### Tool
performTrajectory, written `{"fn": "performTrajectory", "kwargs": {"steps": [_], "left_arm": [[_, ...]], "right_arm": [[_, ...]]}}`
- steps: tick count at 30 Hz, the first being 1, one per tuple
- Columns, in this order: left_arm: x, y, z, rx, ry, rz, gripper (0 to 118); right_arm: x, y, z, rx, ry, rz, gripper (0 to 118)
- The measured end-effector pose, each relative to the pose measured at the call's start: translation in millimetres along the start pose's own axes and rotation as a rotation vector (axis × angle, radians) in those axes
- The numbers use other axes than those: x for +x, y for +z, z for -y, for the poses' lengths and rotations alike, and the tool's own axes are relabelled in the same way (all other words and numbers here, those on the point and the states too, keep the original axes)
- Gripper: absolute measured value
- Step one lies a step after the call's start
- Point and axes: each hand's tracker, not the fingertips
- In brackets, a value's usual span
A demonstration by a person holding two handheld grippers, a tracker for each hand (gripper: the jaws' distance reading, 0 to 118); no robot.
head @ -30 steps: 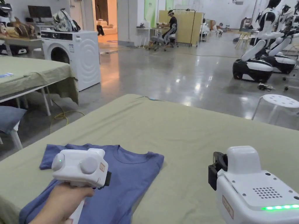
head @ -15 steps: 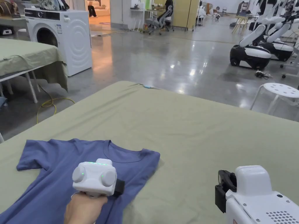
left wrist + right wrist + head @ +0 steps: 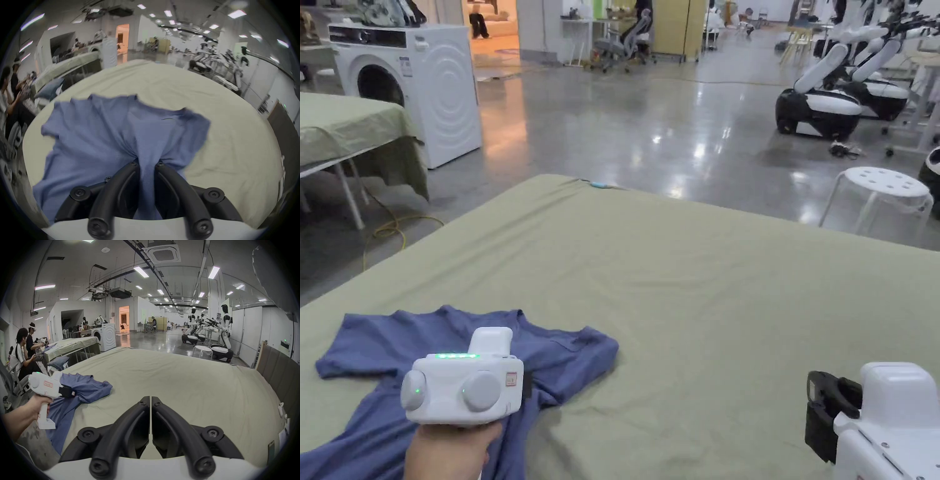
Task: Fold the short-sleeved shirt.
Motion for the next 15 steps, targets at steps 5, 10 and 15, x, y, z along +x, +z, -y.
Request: {"fn": "performTrajectory", "kwargs": {"steps": [5, 10, 15], "left_arm": [[84.5, 29.7, -14.4, 0.072, -0.079, 0.168, 12], [196.2, 51.4, -28.0, 0.122, -0.148, 0.368, 12], [316.6, 78.5, -26.8, 0.137, -0.211, 0.579, 12]], "right_arm": [[40.1, 35.5, 3.7, 0.028, -0.046, 0.085, 3], [89.3, 79.3, 12.0, 0.048, -0.067, 0.195, 3], [140.7, 116.1, 22.8, 0.056, -0.101, 0.292, 3]]}}
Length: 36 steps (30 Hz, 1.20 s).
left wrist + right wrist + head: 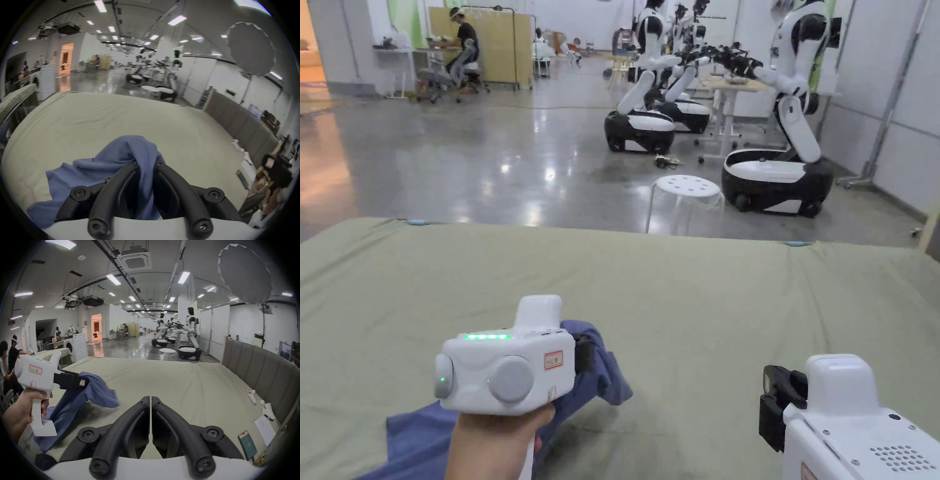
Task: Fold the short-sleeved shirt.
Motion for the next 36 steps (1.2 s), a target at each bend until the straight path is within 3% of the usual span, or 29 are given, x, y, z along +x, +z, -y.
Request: {"fn": "performTrajectory", "kwargs": {"steps": [3, 6, 10, 13, 14, 15, 16, 17, 18, 22, 25, 28, 30, 36], "left_arm": [[66.2, -30.9, -1.0, -0.021, -0.042, 0.102, 12], [122.9, -76.0, 15.4, -0.108, -0.107, 0.116, 12], [153.3, -145.5, 71.5, -0.303, -0.173, 0.045, 12], [151.5, -174.4, 103.7, -0.344, -0.146, -0.02, 12], [151.6, -172.6, 106.2, -0.318, -0.148, -0.031, 16], [152.2, -170.0, 107.7, -0.296, -0.155, -0.037, 27], [153.3, -160.4, 104.3, -0.261, -0.171, -0.039, 44], [151.1, -150.3, 99.3, -0.217, -0.191, -0.027, 74], [150.0, -135.6, 94.1, -0.164, -0.211, -0.029, 87], [137.7, -36.6, 77.3, 0.065, -0.226, -0.027, 87], [114.0, 39.5, 81.5, 0.195, -0.263, -0.051, 84], [83.4, 99.3, 99.7, 0.233, -0.27, -0.169, 41], [64.1, 122.6, 112.4, 0.225, -0.264, -0.245, 3], [-13.6, 156.4, 125.0, 0.088, -0.103, -0.274, 3]], "right_arm": [[33.7, 7.6, 5.1, -0.001, -0.018, 0.053, 3], [64.5, 11.2, 13.3, -0.009, -0.045, 0.101, 3], [96.5, 13.3, 25.4, -0.026, -0.079, 0.15, 3], [109.1, 12.9, 33.2, -0.032, -0.098, 0.17, 3], [110.5, 12.2, 35.0, -0.038, -0.099, 0.177, 3], [111.3, 11.9, 35.9, -0.044, -0.1, 0.178, 3], [111.5, 12.6, 36.8, -0.045, -0.101, 0.176, 3], [110.5, 13.8, 36.9, -0.042, -0.103, 0.169, 3], [107.2, 15.3, 35.9, -0.039, -0.102, 0.165, 3], [86.7, 23.8, 32.9, 0.003, -0.076, 0.122, 3], [66.0, 29.3, 33.5, 0.017, -0.059, 0.087, 3], [42.1, 31.7, 39.2, 0.021, -0.04, 0.05, 3], [25.8, 30.3, 45.7, 0.014, -0.019, 0.021, 3], [-20.6, 21.0, 60.0, -0.029, -0.019, -0.061, 3]]}}
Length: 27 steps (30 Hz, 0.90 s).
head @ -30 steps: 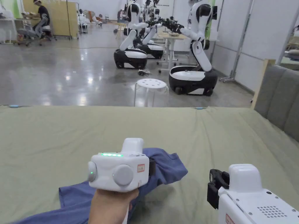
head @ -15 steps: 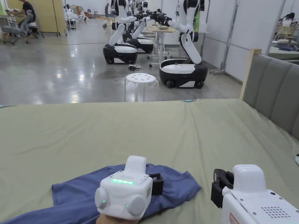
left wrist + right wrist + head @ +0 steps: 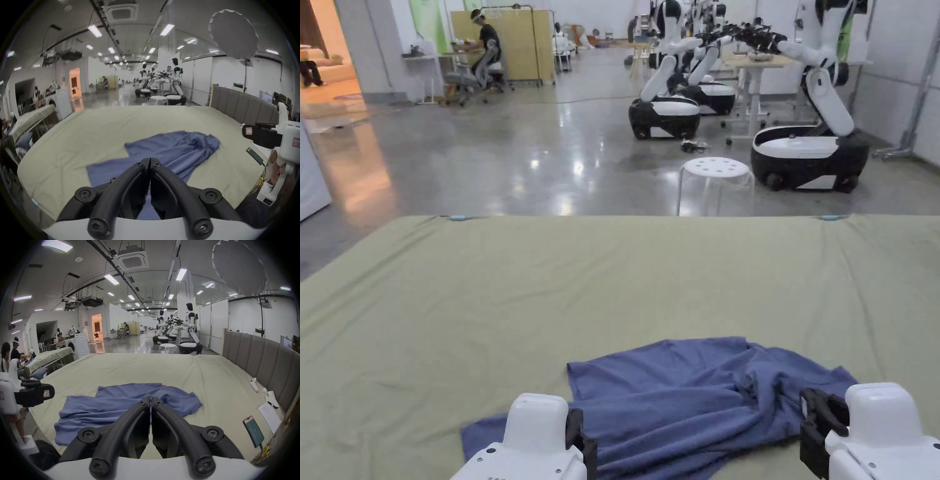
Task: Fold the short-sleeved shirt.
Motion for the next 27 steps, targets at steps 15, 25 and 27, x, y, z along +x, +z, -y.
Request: {"fn": "performTrajectory", "kwargs": {"steps": [15, 25, 27], "left_arm": [[-168.5, -182.2, 24.0, -0.439, 0.104, -0.311, 90], [-129.6, -176.3, 27.9, -0.369, -0.065, -0.256, 8], [-119.0, -160.1, 20.5, -0.303, -0.05, -0.223, 6]], "right_arm": [[-4.6, -34.5, -0.9, -0.055, 0.039, 0.001, 3], [86.8, -89.4, -1.1, -0.18, 0.06, 0.191, 3], [117.9, -120.4, -0.1, -0.255, 0.072, 0.211, 3]]}}
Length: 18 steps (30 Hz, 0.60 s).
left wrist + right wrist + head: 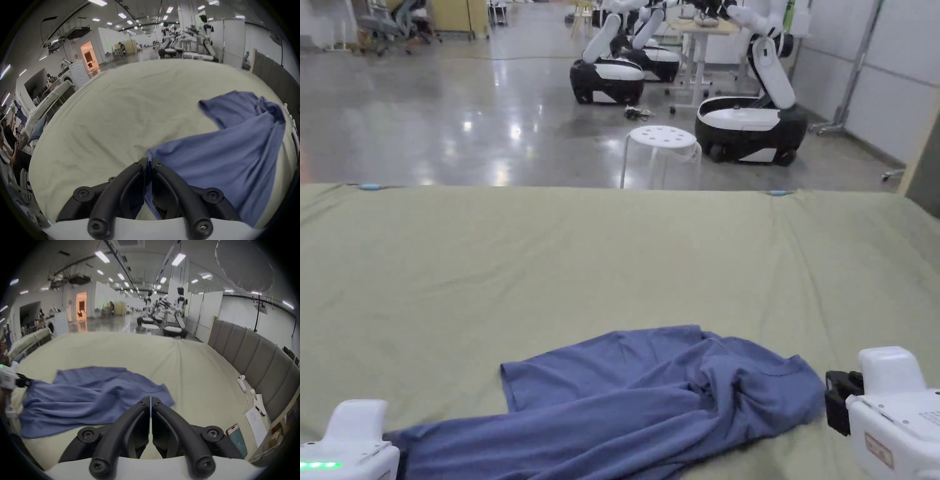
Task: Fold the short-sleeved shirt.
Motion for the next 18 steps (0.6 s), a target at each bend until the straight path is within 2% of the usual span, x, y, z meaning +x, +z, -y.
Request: {"fn": "performTrajectory", "kwargs": {"steps": [2, 3, 4, 6, 7, 8, 11, 12, 13, 14, 15, 17, 18], "left_arm": [[6.2, 31.3, -6.2, 0.067, 0.002, 0.0, 6], [8.6, 42.3, -9.1, 0.09, 0.013, 0.002, 6], [11.4, 51.3, -12.6, 0.103, 0.012, 0.013, 6], [11.1, 63.7, -19.3, 0.111, 0.006, 0.015, 6], [11.7, 67.7, -21.2, 0.12, 0.011, 0.023, 6], [12.3, 69.2, -22.5, 0.122, 0.02, 0.039, 6], [8.8, 68.0, -25.5, 0.121, 0.039, 0.051, 6], [8.6, 66.7, -25.5, 0.119, 0.05, 0.052, 6], [8.8, 63.9, -25.1, 0.112, 0.06, 0.047, 6], [6.6, 61.5, -26.3, 0.102, 0.064, 0.05, 6], [6.7, 59.4, -24.8, 0.097, 0.072, 0.057, 6], [7.4, 56.2, -23.0, 0.081, 0.09, 0.081, 6], [5.2, 54.6, -24.0, 0.08, 0.1, 0.103, 6]], "right_arm": [[22.4, -39.6, -5.5, -0.083, -0.015, 0.022, 4], [30.9, -57.5, -7.6, -0.112, -0.019, 0.028, 10], [39.2, -76.5, -8.6, -0.135, -0.034, 0.025, 26], [49.0, -108.7, -9.7, -0.182, -0.051, -0.012, 86], [50.3, -123.1, -10.4, -0.223, -0.052, -0.019, 103], [50.8, -138.7, -9.3, -0.255, -0.059, -0.028, 110], [46.3, -165.2, -2.7, -0.281, -0.023, -0.023, 105], [42.5, -168.7, -1.0, -0.311, 0.011, 0.0, 93], [39.2, -170.0, 0.5, -0.322, 0.038, -0.027, 65], [35.2, -166.5, 2.0, -0.308, 0.061, -0.069, 20], [27.8, -157.5, 3.4, -0.297, 0.104, -0.097, 7], [15.9, -145.1, 3.7, -0.283, 0.162, -0.094, 7], [14.6, -139.6, 1.5, -0.297, 0.16, -0.115, 7]]}}
